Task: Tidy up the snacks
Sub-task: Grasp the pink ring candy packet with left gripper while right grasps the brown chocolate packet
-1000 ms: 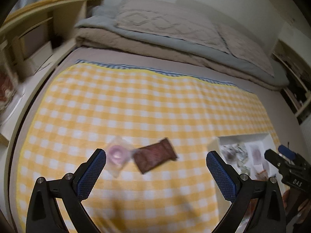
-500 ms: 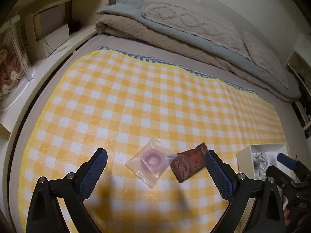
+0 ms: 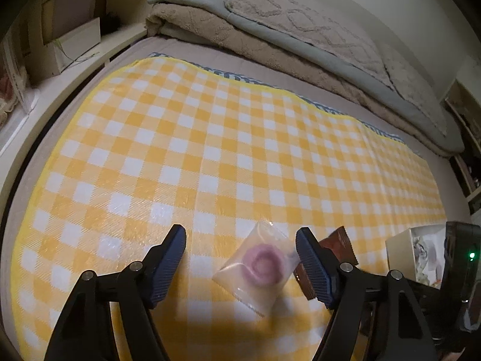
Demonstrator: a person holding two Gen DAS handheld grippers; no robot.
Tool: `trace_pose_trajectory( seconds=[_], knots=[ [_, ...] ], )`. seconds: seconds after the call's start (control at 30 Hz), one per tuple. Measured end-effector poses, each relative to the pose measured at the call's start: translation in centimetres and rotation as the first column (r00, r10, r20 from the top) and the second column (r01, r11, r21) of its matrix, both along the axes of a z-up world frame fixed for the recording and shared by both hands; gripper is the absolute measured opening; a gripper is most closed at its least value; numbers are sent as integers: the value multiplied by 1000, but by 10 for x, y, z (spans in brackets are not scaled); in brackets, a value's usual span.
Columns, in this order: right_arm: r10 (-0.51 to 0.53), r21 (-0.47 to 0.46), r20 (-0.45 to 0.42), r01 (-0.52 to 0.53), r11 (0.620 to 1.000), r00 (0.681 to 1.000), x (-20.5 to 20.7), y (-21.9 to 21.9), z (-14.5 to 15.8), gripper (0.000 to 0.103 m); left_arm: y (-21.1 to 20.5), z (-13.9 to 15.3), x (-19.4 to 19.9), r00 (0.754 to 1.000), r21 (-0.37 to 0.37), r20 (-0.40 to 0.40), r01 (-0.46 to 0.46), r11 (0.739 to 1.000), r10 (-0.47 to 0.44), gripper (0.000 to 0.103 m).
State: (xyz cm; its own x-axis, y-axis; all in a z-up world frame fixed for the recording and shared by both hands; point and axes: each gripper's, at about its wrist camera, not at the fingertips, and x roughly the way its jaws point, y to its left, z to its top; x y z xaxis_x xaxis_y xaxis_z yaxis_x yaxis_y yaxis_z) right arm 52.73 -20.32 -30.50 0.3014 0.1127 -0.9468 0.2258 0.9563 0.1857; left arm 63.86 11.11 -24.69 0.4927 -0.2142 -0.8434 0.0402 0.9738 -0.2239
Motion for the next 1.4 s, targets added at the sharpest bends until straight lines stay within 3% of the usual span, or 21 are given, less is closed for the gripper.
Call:
trace_pose_trajectory(
  seconds=[0.13,0.33,0.37,0.63,0.73,0.83,0.97,1.13,1.27,1.4],
  knots=[
    [-4,-32,45,5,999,999,13,-5,0,51,-1,-9,4,1000,-6,-9,21,1000,-21,73],
    [-95,-87,84,102,991,992,39,-42,8,48,-17,-19,5,996,36,-20,92,995,-91,73],
    [-105,-78,86,112,991,991,41,-47,10,43,-22,-20,5,994,48,-23,112,993,-111,73],
    [-146,87,27,143,986,989,34,-46,16,43,-53,-33,0,966,114,-76,256,960,-249,60],
    [-153,121,9,150,981,988,32,-38,12,47,-57,-36,-1,960,143,-90,277,950,-267,56],
    [-171,143,-13,171,975,985,38,-32,2,61,-58,-38,1,963,151,-91,265,952,-254,56],
    [-233,165,-4,230,959,972,48,-33,-4,70,-57,-39,0,973,160,-80,225,961,-214,57],
    [-198,133,27,193,972,980,71,-21,-5,70,-61,-40,-3,974,141,-75,224,964,-215,60],
    [-80,41,43,78,996,996,85,3,-7,71,-68,-44,-5,970,169,-70,243,955,-234,63],
    [-14,-67,37,16,998,999,89,18,-11,73,-72,-46,-5,968,221,-76,250,943,-239,55]
  ],
)
